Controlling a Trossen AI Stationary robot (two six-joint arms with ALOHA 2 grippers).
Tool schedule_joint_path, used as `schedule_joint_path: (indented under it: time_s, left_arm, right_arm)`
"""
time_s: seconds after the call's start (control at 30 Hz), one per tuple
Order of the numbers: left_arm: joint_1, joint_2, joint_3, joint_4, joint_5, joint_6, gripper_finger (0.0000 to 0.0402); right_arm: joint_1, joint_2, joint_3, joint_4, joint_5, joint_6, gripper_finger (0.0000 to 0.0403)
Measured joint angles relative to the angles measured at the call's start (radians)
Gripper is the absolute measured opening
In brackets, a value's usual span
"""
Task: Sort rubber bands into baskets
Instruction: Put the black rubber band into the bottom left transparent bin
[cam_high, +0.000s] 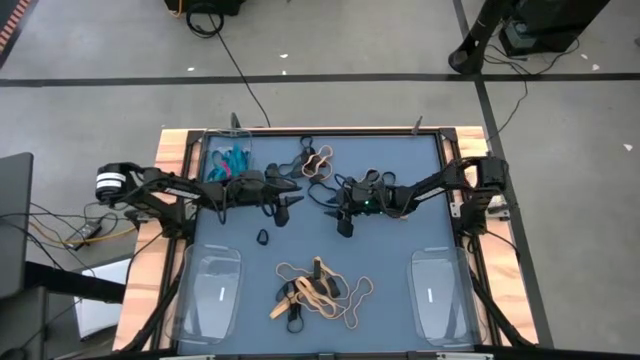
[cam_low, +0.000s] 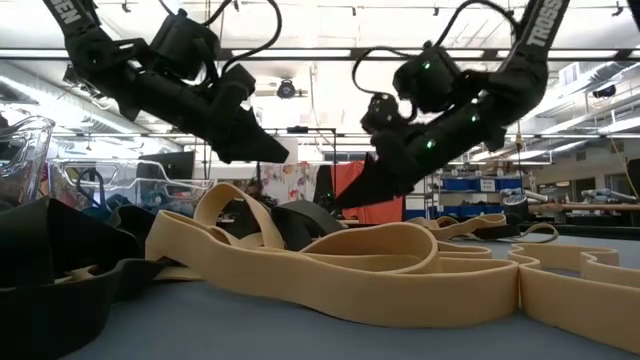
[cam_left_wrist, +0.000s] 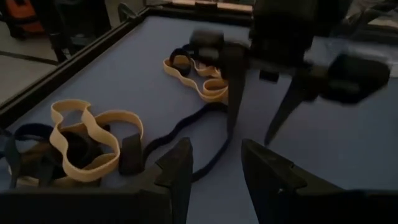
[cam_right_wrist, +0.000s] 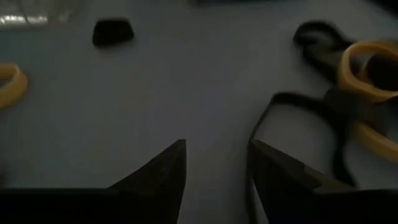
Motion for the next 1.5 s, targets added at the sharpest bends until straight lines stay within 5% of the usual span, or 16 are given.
schedule_joint_path:
  time_s: [0.33, 0.57, 0.7, 1.17, 1.27, 1.4, 1.5]
  left_arm:
    - [0.0, 0.044, 0.001, 0.004, 0.0, 0.025, 0.0142]
    - [0.0, 0.088, 0.001, 0.054, -0.003, 0.025, 0.0142]
    - [0.0, 0.088, 0.001, 0.053, -0.015, 0.027, 0.0142]
    - [0.0, 0.088, 0.0, 0.053, -0.109, -0.001, 0.0142]
    - [0.0, 0.088, 0.0, 0.052, -0.109, 0.033, 0.0142]
    - [0.0, 0.088, 0.0, 0.052, -0.096, 0.053, 0.0142]
    - [-0.001, 0.088, 0.0, 0.053, -0.063, 0.084, 0.0142]
  right_arm:
    - [-0.033, 0.127, 0.114, -0.101, -0.022, 0.034, 0.0161]
    - [-0.041, 0.108, 0.125, -0.13, -0.006, 0.069, 0.0064]
    - [-0.029, 0.055, 0.125, -0.124, 0.036, 0.047, 0.0042]
    - [-0.04, 0.102, 0.127, -0.201, 0.033, 0.016, 0.0156]
    - [-0.043, 0.101, 0.127, -0.214, 0.053, 0.016, 0.0122]
    - [-0.048, 0.101, 0.129, -0.206, 0.03, 0.008, 0.0024]
    - [-0.04, 0.096, 0.139, -0.211, 0.001, 0.001, 0.0015]
